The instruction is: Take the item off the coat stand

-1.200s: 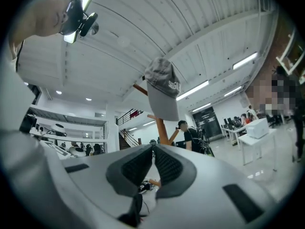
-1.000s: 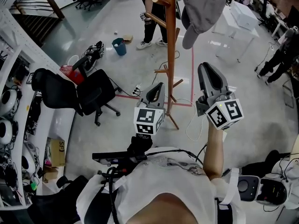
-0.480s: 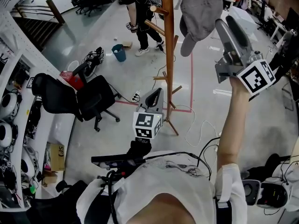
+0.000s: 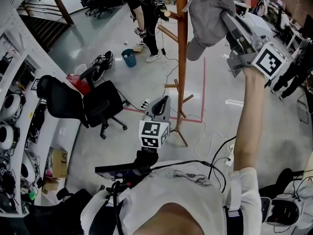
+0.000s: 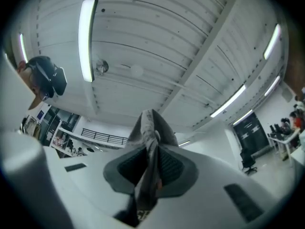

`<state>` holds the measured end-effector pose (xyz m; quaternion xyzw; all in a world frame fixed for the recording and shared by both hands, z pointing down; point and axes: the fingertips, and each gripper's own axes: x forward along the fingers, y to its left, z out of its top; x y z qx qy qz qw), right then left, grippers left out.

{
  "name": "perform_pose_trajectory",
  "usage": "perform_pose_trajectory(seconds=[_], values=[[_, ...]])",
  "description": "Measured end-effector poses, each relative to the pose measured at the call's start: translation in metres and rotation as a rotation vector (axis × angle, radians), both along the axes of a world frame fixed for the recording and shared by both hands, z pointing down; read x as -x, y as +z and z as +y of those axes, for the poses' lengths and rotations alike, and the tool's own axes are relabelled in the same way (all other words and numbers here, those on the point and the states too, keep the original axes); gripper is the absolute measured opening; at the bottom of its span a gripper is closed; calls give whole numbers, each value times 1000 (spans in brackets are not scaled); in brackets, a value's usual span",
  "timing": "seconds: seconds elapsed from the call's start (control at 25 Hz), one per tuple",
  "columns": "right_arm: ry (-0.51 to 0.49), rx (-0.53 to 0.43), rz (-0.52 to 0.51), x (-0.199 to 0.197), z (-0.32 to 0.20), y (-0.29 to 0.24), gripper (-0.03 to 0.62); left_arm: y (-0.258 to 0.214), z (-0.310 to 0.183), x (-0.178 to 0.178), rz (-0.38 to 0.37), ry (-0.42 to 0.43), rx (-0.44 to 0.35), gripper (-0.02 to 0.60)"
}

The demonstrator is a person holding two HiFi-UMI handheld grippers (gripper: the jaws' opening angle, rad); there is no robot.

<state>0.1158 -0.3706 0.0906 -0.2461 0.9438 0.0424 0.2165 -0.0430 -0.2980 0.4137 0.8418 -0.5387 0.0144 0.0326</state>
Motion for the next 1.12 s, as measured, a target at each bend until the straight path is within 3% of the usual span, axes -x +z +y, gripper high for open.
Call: perform_pose_trajectory(seconds=[0.12,0.44,0.6,0.96,1.12], values=[[41,-31,-3,0,3,-2,30,1,0,3,2,-14,3,5],[213,-225,-81,-21,31,-43,26,4,-1,2,6,-9,8,5],[295,-262,-152,-47,42,-53,26,4,-2,-4,9,-4,4,5],[478,-160,-187,-87,78,31,26,-7,0,-8,21,1,-21,5],[579,-47,-116,-84,84,87,26,-23,2,-14,33,7,-64,5]])
